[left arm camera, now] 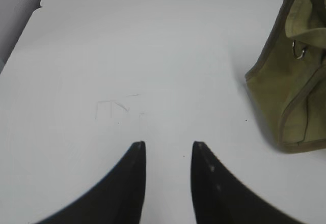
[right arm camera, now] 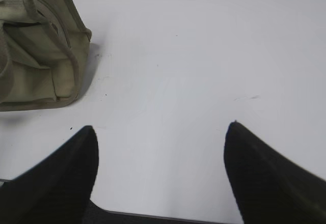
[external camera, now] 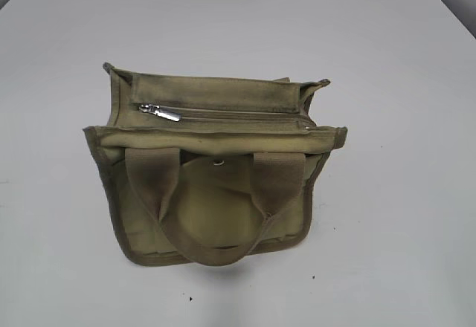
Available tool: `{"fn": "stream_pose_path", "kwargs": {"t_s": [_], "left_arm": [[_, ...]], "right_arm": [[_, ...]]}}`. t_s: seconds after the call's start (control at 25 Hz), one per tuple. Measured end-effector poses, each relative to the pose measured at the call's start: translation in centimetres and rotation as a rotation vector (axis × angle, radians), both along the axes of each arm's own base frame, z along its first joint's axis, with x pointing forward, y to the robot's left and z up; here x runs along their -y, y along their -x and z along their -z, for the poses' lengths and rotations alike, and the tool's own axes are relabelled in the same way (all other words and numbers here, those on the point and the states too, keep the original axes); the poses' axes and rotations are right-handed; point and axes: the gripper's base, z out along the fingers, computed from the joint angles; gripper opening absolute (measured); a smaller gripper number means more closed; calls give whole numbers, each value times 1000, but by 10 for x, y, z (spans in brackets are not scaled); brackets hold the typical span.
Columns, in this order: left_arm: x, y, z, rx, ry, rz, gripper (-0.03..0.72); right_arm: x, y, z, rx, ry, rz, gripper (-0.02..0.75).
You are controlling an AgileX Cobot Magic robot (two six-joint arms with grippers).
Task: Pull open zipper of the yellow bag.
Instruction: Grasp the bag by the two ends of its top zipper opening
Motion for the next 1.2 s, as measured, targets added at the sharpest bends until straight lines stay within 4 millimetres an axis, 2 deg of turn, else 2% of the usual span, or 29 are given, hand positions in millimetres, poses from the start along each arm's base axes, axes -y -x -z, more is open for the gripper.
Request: {"fn": "stream_pose_path", "kwargs": {"t_s": [0.52,0.72,0.84,1.0,1.2], "left_arm": [[1,0,0,0,7,5,239],[13,-11,-11,-8,142,89,239],[23,-29,-25,5,280,141,239],[35,-66,-35,-32,482,178,239],[52,-121,-25,-219,638,261,255]], "right_arm": [[0,0,0,0,0,0,593],[-2,-8,-2,-42,-1,-12,593],[-6,-24,-8,-65,1,-59,593],[-14,-47,-18,-25,-9,-164,577],[-27,-83,-28,-108,36,-288,505]]}}
